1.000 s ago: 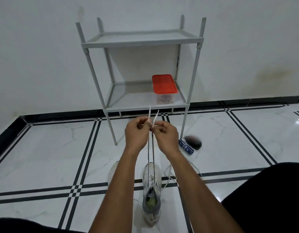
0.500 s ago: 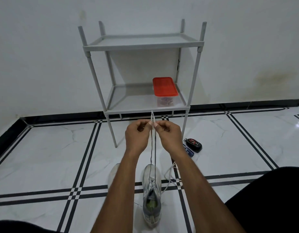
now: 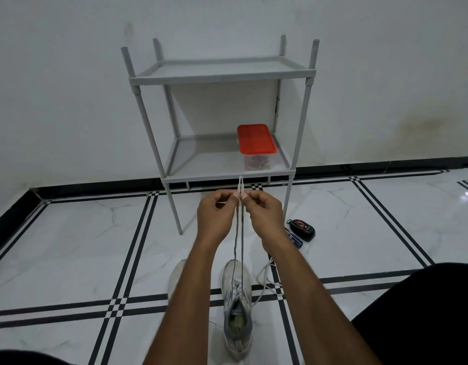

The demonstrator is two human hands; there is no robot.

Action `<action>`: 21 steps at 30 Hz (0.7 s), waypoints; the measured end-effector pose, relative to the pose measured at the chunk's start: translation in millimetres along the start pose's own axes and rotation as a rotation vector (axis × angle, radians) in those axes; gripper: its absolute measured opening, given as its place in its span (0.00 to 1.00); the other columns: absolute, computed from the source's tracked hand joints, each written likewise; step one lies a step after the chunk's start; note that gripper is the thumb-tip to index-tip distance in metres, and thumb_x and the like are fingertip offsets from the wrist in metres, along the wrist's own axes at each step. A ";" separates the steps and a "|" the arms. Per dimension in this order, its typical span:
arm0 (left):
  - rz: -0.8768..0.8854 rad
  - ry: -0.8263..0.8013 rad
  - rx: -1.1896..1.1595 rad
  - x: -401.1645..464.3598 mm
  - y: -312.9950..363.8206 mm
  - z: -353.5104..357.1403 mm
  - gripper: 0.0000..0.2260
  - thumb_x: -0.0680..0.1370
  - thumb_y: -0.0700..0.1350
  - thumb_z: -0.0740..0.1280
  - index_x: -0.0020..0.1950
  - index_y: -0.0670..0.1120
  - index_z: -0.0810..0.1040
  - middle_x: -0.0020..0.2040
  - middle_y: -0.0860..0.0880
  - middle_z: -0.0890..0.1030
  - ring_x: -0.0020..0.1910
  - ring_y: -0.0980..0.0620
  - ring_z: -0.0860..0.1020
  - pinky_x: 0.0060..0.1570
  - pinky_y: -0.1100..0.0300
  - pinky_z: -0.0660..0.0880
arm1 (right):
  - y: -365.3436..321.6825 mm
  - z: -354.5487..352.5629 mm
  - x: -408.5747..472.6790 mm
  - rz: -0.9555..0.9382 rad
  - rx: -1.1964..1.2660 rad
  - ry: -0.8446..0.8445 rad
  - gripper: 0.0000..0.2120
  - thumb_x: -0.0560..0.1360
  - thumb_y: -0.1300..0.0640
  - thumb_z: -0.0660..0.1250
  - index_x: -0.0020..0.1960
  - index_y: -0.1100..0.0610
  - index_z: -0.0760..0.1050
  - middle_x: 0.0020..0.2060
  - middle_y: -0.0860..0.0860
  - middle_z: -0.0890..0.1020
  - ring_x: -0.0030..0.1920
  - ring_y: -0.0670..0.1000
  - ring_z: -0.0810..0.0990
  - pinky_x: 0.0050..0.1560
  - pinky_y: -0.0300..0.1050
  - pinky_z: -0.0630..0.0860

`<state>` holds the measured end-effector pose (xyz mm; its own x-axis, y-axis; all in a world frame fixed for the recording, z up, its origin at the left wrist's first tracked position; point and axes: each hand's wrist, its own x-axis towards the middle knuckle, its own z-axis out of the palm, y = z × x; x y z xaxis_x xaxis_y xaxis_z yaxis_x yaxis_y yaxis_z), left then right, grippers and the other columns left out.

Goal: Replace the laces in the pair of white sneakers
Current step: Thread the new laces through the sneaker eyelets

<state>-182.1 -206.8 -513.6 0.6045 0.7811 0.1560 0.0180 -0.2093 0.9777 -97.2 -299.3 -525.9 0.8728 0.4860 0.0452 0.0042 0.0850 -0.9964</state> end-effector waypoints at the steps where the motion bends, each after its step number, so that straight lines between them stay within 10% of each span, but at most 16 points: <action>1: -0.001 -0.003 -0.002 0.1 0.3 0.1 0.04 0.81 0.49 0.71 0.51 0.54 0.87 0.45 0.56 0.87 0.47 0.57 0.84 0.55 0.53 0.82 | -0.4 -0.3 -0.2 0.005 0.002 0.001 0.04 0.81 0.56 0.73 0.52 0.51 0.87 0.44 0.43 0.88 0.50 0.43 0.85 0.56 0.42 0.81; 21: 0.002 0.001 0.006 2.6 -1.3 0.9 0.04 0.81 0.50 0.71 0.51 0.54 0.87 0.46 0.57 0.87 0.47 0.56 0.84 0.52 0.56 0.81 | -1.0 -2.9 0.9 0.034 0.003 -0.023 0.04 0.82 0.55 0.73 0.51 0.49 0.86 0.42 0.42 0.87 0.43 0.36 0.82 0.50 0.38 0.78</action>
<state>-179.9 -205.1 -514.6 0.6042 0.7811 0.1576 0.0222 -0.2142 0.9765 -95.0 -301.4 -525.0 0.8612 0.5081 0.0129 -0.0266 0.0703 -0.9972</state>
